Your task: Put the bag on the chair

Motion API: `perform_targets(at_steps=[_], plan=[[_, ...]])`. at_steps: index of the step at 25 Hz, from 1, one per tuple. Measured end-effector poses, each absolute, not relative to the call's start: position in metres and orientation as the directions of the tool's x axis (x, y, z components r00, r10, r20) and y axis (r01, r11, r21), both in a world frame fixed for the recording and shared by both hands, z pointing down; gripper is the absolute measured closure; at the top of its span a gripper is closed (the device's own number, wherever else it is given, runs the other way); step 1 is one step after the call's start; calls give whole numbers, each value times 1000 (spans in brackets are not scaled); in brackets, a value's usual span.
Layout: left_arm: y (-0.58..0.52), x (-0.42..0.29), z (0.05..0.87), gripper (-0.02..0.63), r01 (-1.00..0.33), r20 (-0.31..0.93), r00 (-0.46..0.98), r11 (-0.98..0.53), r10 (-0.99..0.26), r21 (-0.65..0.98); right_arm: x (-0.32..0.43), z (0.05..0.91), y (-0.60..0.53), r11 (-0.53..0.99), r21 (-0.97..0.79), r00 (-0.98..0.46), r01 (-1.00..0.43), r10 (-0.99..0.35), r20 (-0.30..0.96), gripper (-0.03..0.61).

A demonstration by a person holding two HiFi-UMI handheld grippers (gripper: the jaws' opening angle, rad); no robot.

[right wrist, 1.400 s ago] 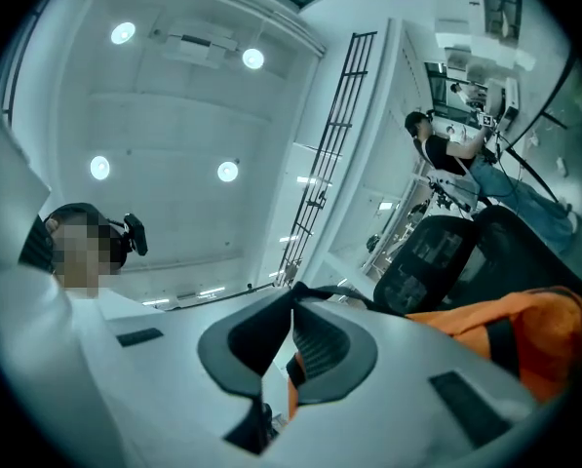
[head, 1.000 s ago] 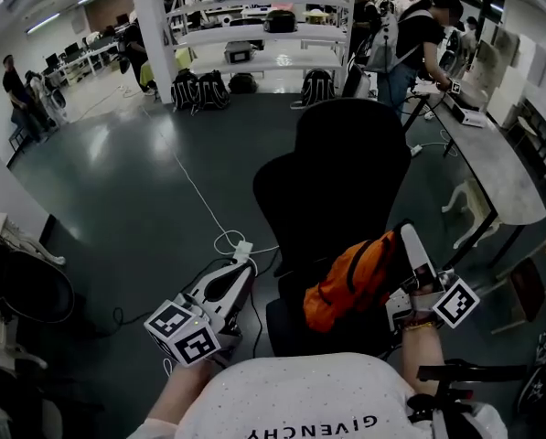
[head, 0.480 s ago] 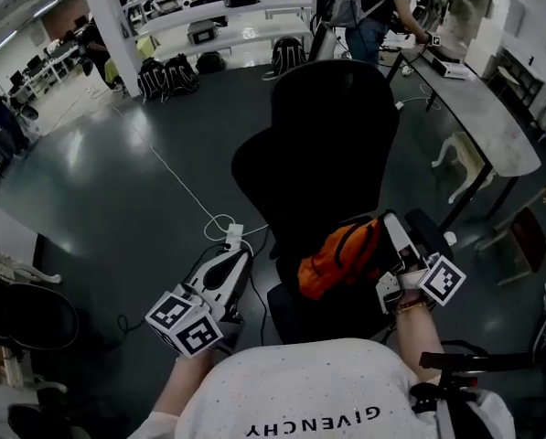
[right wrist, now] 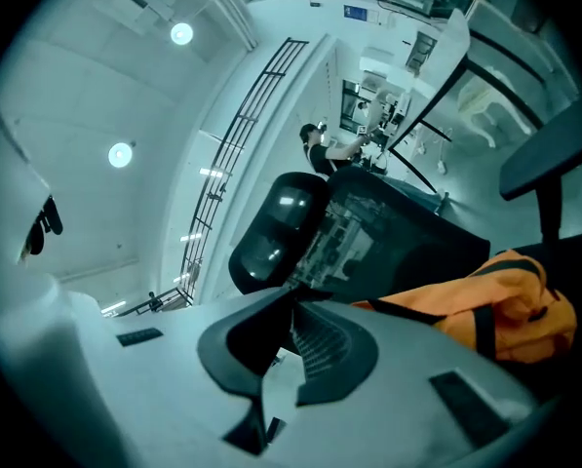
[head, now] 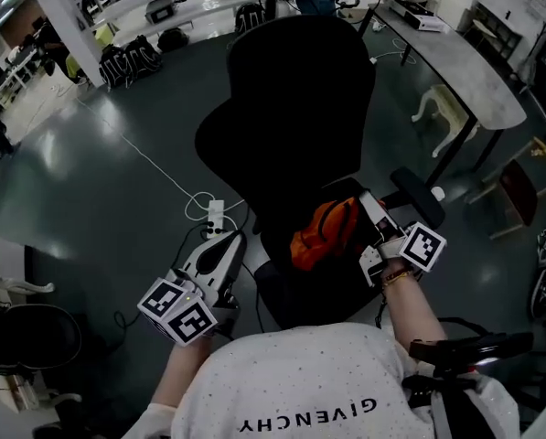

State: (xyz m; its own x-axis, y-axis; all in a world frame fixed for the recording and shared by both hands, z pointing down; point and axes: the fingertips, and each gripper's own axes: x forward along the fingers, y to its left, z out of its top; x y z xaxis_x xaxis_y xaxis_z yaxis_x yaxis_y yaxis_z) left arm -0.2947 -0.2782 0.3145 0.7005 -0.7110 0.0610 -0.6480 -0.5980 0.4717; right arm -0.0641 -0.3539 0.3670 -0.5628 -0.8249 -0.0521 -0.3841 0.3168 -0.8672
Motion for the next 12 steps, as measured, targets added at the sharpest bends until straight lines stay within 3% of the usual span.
perform_targets(at_steps=[12], plan=[[-287, -285, 375, 613, -637, 179, 728, -556, -662, 533, -61, 425, -344, 214, -868, -564, -449, -821, 90, 569]])
